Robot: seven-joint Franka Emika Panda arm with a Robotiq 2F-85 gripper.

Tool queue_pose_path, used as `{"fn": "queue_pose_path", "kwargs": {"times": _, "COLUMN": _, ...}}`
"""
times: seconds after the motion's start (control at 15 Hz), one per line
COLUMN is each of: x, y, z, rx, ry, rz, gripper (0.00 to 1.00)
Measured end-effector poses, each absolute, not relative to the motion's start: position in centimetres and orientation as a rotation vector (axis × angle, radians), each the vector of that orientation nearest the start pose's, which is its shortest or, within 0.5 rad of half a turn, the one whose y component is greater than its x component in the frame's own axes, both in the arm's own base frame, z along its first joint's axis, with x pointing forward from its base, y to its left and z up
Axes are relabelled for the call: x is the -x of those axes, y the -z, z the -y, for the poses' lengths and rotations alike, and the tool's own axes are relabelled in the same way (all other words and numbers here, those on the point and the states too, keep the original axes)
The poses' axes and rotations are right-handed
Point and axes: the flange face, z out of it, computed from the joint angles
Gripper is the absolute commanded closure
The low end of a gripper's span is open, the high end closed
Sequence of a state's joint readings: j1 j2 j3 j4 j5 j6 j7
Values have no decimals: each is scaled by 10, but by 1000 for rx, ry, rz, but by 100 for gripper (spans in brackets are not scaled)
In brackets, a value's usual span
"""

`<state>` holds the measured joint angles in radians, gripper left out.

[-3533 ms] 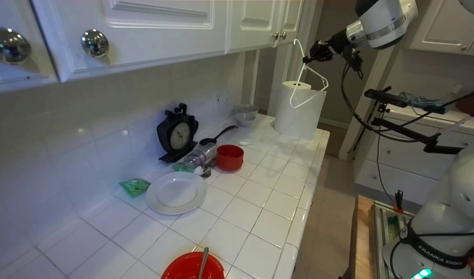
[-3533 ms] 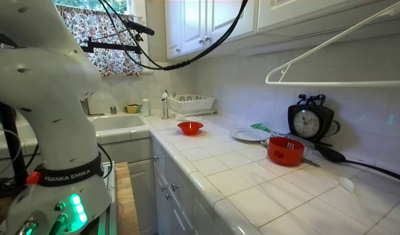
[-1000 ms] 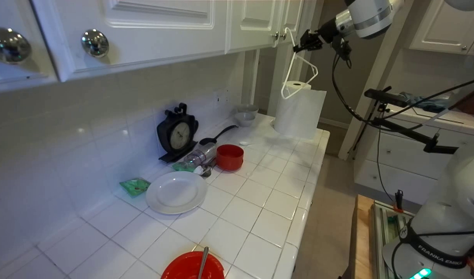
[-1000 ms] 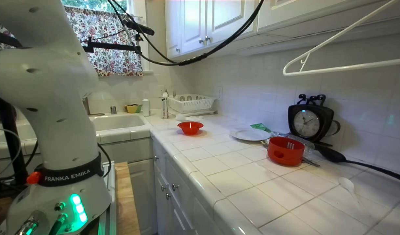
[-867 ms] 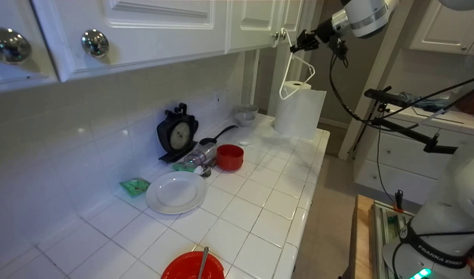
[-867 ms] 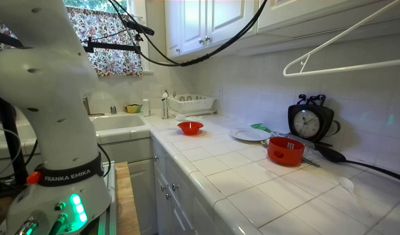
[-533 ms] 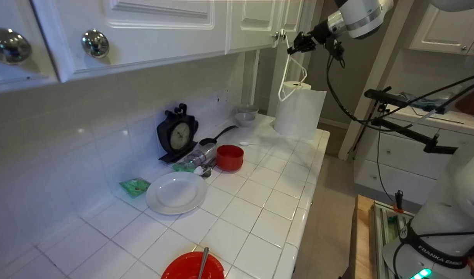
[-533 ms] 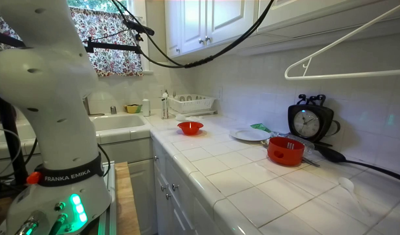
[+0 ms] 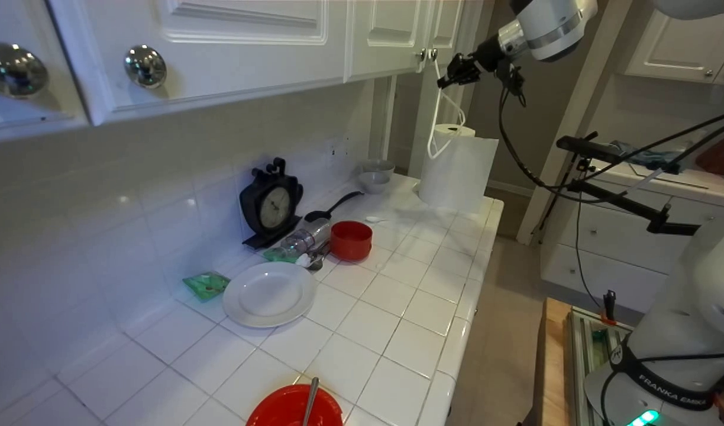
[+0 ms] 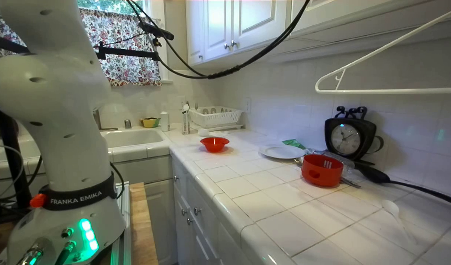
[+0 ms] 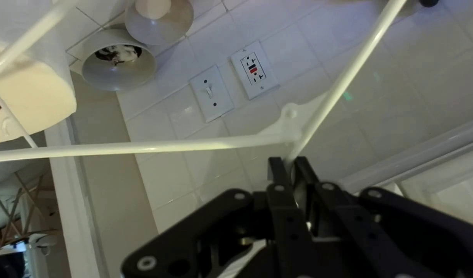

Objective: Pick up the hang wire and hang it on the cabinet door

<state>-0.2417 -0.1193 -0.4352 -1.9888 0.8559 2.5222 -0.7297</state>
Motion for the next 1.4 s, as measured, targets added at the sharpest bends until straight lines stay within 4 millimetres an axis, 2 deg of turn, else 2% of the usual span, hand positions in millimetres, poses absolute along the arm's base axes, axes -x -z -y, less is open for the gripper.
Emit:
{"fn": "queue_pose_path", "kwargs": {"times": 0.27, "x": -437, "y": -579, "z": 370, "rx": 2560, "ry": 1305, "rz": -666, "gripper": 94}}
{"fn": "queue_pose_path", "kwargs": {"times": 0.33, "x": -437, "y": -579, "z": 370, "rx": 2560, "ry": 1305, "rz": -666, "gripper": 65}}
{"fn": "queue_pose_path", "kwargs": {"times": 0.4, "x": -437, "y": -579, "z": 371, "rx": 2560, "ry": 1305, "rz": -666, "gripper": 64}}
{"fn": "queue_pose_path", "kwargs": {"times": 0.67, "x": -438, "y": -577, "z": 372, "rx": 2568, "ry": 1306, "rz": -672, "gripper": 38}}
{"fn": "queue_pose_path", "kwargs": {"times": 1.0, "x": -432, "y": -591, "z": 369, "rx": 2620, "ry": 1333, "rz": -680, "gripper": 3}}
{"fn": "queue_pose_path", "kwargs": {"times": 1.2, "x": -413, "y": -588, "z": 359, "rx": 2678, "ry": 1204, "rz": -740, "gripper": 0}}
{"fn": "queue_pose_path", "kwargs": {"times": 1.4, "x": -388, "y": -579, "z": 338, "rx": 2675, "ry": 1024, "rz": -762, "gripper": 0}}
